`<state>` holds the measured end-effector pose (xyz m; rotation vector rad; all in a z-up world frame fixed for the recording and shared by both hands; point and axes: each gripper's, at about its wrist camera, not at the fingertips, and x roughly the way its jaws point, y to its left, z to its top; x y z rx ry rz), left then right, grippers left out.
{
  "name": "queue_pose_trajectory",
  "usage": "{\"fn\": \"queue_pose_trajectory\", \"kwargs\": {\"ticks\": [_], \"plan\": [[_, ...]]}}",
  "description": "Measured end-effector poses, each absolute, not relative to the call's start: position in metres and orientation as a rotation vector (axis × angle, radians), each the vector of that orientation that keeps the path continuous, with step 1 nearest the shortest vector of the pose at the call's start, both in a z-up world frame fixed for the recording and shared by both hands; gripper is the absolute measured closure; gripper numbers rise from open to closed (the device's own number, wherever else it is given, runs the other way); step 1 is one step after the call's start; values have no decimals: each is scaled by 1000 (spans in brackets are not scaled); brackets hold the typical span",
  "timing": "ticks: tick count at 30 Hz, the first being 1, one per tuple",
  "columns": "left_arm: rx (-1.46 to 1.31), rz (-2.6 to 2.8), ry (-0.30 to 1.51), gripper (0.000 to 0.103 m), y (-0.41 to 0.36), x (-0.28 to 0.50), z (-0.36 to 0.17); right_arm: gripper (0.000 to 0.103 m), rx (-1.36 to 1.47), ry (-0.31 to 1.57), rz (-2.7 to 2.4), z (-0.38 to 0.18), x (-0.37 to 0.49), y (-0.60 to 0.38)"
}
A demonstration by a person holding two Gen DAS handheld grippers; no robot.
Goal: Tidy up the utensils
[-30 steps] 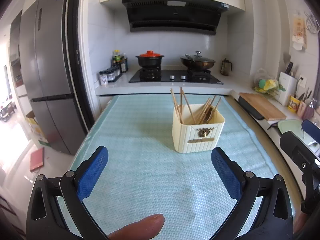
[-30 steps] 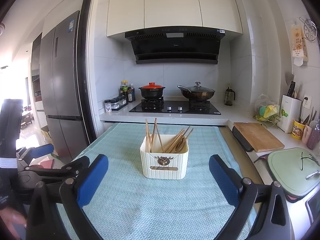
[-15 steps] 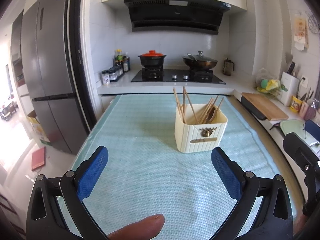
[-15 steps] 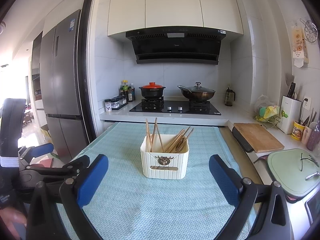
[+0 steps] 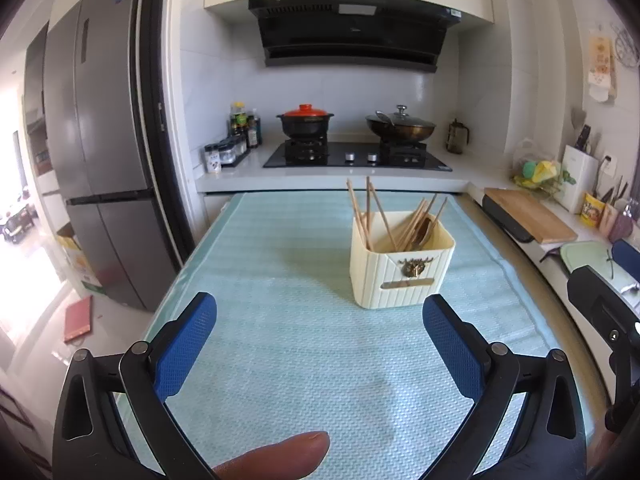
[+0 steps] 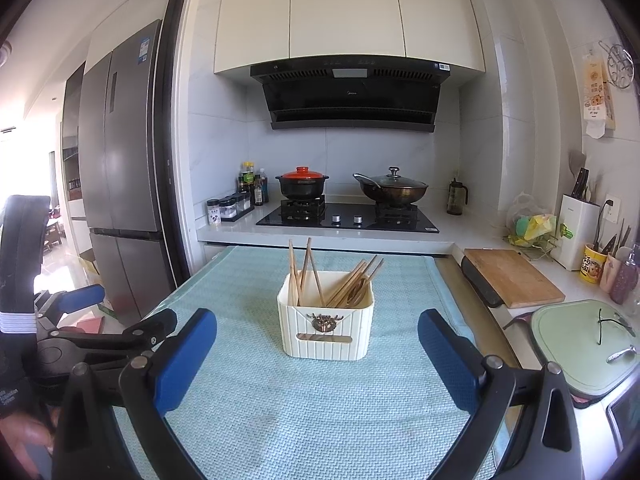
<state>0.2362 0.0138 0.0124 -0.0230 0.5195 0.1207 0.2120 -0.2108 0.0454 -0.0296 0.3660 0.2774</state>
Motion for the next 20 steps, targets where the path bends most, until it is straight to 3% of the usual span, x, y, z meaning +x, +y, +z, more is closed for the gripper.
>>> {"fn": "queue_pose_trajectory", "kwargs": {"ticks": [20], "plan": [[-31,122,511,0,14,235,14,1,-42,375,274,45,212,-214]]}}
